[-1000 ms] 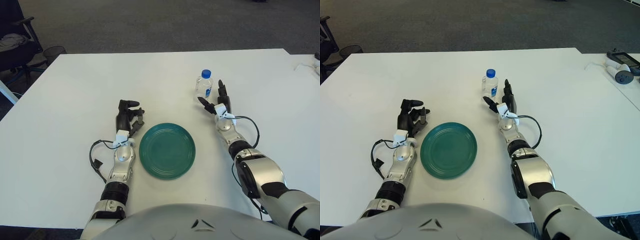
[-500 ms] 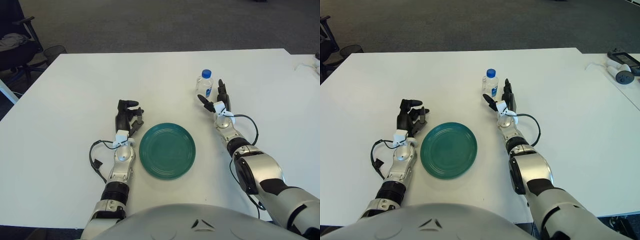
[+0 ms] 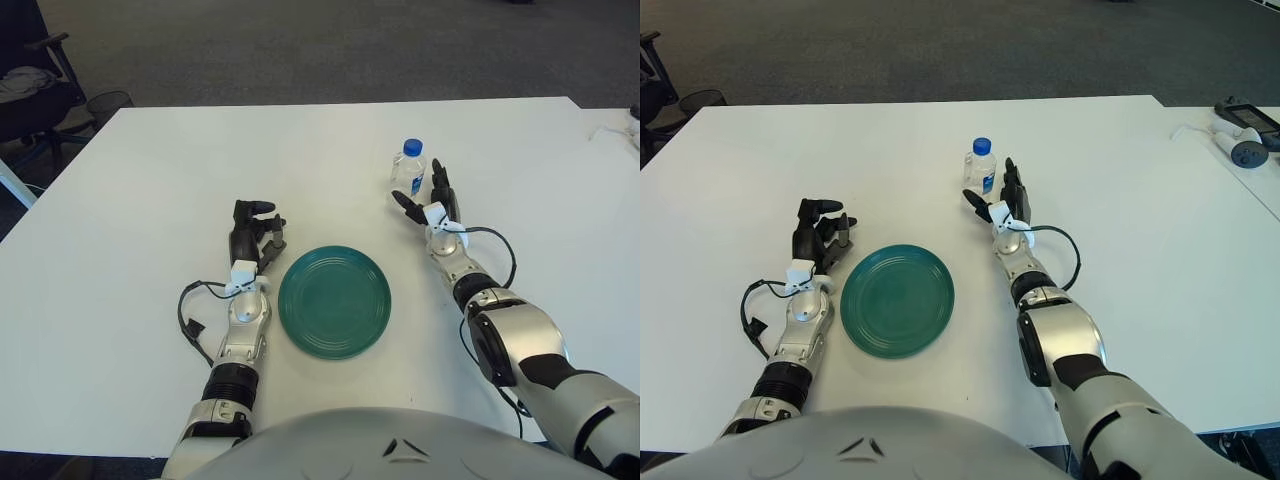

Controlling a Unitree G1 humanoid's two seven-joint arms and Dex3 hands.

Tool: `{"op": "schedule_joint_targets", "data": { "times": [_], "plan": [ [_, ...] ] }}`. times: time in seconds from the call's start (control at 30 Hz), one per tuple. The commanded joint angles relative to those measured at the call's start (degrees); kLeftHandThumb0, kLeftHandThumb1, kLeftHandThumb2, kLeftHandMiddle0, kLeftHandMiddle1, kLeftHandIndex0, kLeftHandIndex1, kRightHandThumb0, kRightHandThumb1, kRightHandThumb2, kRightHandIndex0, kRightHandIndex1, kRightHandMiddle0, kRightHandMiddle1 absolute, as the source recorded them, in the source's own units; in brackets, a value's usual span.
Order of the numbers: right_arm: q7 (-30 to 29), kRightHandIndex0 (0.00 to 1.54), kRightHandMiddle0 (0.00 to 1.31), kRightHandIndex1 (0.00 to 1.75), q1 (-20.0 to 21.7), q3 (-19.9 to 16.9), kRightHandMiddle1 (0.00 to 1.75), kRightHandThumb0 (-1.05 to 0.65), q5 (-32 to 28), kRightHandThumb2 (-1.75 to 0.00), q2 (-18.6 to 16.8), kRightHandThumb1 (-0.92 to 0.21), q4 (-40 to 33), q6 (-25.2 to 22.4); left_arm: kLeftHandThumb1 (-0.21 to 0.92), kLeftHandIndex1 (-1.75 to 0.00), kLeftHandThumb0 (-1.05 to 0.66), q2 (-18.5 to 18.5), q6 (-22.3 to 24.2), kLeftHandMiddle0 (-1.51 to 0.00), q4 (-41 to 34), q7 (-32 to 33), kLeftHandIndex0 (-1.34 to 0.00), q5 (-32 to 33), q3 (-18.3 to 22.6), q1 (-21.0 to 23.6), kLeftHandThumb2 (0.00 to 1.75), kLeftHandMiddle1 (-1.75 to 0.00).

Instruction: Put the bottle into the plate.

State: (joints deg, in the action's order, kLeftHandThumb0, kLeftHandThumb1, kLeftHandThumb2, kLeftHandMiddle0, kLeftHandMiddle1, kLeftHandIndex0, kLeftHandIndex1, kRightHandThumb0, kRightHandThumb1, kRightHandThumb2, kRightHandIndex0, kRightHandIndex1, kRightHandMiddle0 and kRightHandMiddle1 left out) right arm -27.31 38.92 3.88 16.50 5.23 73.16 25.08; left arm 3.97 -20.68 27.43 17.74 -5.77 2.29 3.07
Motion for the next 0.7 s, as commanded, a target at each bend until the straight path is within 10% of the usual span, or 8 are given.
{"op": "schedule_joint_targets", "data": {
  "times": [0.0,0.67],
  "plan": [
    [0.6,0.1,0.0,0.03,-0.4,0.6,0.15,-1.05,0.4,-0.27,-1.1,-0.92,1.6,-2.1,0.76,-1.75,-0.37,-0.4,1.4,-0.62,4.4,0.5,-0.29,-0.6,0.5,-3.3,0.75,-1.17],
    [1.9,0.08,0.0,0.01,1.4,3.4,0.09,-1.05,1.9,-0.24,-2.1,-0.92,1.9,-3.1,0.77,-1.75,-0.37,-0.3,0.6,-0.61,5.3,0.7,-0.28,-0.3,0.5,-2.9,0.74,-1.18]
  ]
}}
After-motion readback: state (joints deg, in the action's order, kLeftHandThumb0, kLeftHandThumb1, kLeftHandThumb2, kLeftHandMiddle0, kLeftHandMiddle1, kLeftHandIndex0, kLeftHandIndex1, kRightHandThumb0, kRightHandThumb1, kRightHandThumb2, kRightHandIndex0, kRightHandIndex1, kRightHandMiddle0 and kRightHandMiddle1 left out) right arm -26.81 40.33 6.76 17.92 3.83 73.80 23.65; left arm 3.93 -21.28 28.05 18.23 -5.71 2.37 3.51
